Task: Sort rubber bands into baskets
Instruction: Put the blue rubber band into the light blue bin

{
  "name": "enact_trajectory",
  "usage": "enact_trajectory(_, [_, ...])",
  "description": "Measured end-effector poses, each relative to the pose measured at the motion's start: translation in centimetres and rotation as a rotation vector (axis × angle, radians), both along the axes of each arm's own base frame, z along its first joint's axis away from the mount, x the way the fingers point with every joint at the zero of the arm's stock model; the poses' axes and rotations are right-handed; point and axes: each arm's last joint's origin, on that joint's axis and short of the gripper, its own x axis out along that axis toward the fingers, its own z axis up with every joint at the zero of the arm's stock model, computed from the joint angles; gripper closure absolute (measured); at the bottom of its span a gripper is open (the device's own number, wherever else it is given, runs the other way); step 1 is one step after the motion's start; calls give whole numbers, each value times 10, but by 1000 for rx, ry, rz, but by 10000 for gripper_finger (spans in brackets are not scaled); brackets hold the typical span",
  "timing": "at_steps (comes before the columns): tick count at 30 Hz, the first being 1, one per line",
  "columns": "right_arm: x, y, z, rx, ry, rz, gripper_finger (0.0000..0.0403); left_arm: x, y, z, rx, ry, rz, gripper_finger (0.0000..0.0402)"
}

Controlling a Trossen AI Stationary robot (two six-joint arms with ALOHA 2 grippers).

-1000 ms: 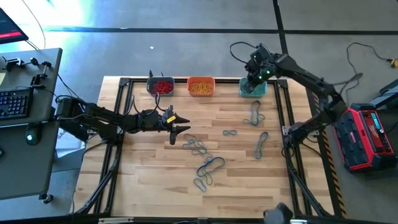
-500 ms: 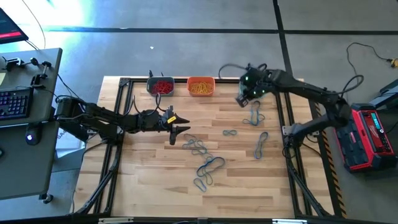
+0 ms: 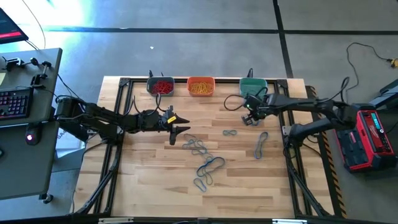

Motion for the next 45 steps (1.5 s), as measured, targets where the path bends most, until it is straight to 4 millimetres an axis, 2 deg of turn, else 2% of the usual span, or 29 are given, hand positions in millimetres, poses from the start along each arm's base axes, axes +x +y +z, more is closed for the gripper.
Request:
enact_trajectory(5, [-5,2,-13,-9,1,-49,368,0,0,0,7,1,-2,264])
enact_trajectory(15, [-4,0,-23,-15,-29,-220,221,0,0,0,31,4,-8,264])
enact_trajectory(19, [0,-6,-31,-48,-22,-260,188,0,0,-1,30,10,-13,264])
enact_trajectory(29, [-2,-31,-53,-24,27,-407,180,0,0,-2,29,22,-16,264])
enact_trajectory(33, [-1,-34,-54,-25,24,-399,182,0,0,-2,29,23,-16,264])
enact_trajectory(40, [0,-35,-53,-30,15,-366,209,0,0,-2,22,23,-15,264])
enact_trajectory(45, [2,-34,-48,-20,13,-354,205,0,0,-2,22,22,-15,264])
